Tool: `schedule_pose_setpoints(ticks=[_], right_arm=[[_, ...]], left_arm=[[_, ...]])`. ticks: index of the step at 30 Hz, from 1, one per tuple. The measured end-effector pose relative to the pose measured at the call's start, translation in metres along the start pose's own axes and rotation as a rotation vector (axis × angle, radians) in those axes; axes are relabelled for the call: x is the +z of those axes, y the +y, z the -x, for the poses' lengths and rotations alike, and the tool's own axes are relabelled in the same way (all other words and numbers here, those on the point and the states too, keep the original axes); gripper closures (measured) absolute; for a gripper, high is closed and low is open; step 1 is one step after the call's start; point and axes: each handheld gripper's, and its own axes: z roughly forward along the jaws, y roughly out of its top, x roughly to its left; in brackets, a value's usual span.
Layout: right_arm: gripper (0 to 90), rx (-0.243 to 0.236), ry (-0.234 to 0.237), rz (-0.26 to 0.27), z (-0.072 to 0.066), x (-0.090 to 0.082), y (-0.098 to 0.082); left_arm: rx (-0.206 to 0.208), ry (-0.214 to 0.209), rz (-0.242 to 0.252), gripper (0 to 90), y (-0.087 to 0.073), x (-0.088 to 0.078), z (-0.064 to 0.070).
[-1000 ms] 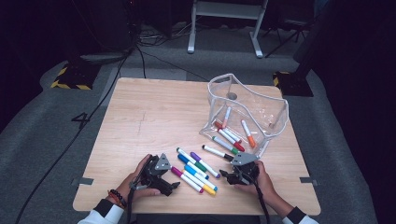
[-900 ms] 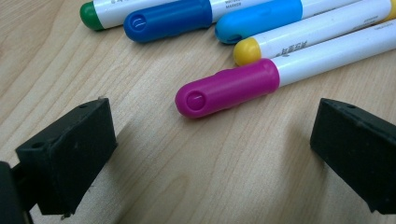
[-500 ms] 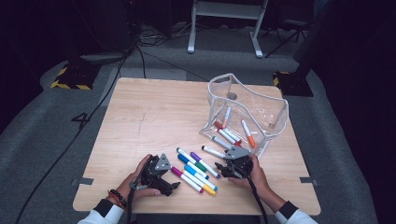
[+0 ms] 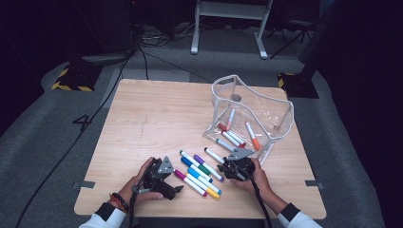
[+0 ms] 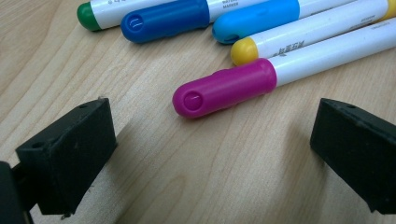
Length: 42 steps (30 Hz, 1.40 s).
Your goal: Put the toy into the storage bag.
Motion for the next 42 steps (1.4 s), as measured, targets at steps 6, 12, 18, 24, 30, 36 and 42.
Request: schedule_pose_setpoints(ticks=[6,12,18,24,30,36,42], right_arm=[[72.8,0.003,0.048,0.002,0.000,0.000,-0.001],[74.3,-0.044,0.037,-0.007,-0.002,-0.001,0.001],[74.4,-0.081,0.025,-0.002,-0.003,-0.008,0.006],[74.4,-0.111,0.024,0.062,-0.004,-0.031,0.024],[74.5,-0.157,0.023,0.138,-0.007,-0.065,0.047],[74.4,-0.190,0.007,0.199,-0.004,-0.102,0.073],[74.5,-0.201,-0.042,0.242,0.011,-0.133,0.093]], left_arm=[[-0.001,0.000,0.001,0.4,0.000,0.000,0.000],[-0.002,0.000,0.001,0.5,0.000,0.000,0.000],[-0.002,0.000,0.001,0.5,0.000,0.000,0.000],[-0.001,-0.001,0.001,0.4,0.000,0.000,0.000],[-0.001,0.000,0.001,0.4,0.000,0.000,0.000],[-0.001,0.000,0.001,0.4,0.000,0.000,0.000],[-0.001,-0.001,0.001,0.4,0.000,0.000,0.000]])
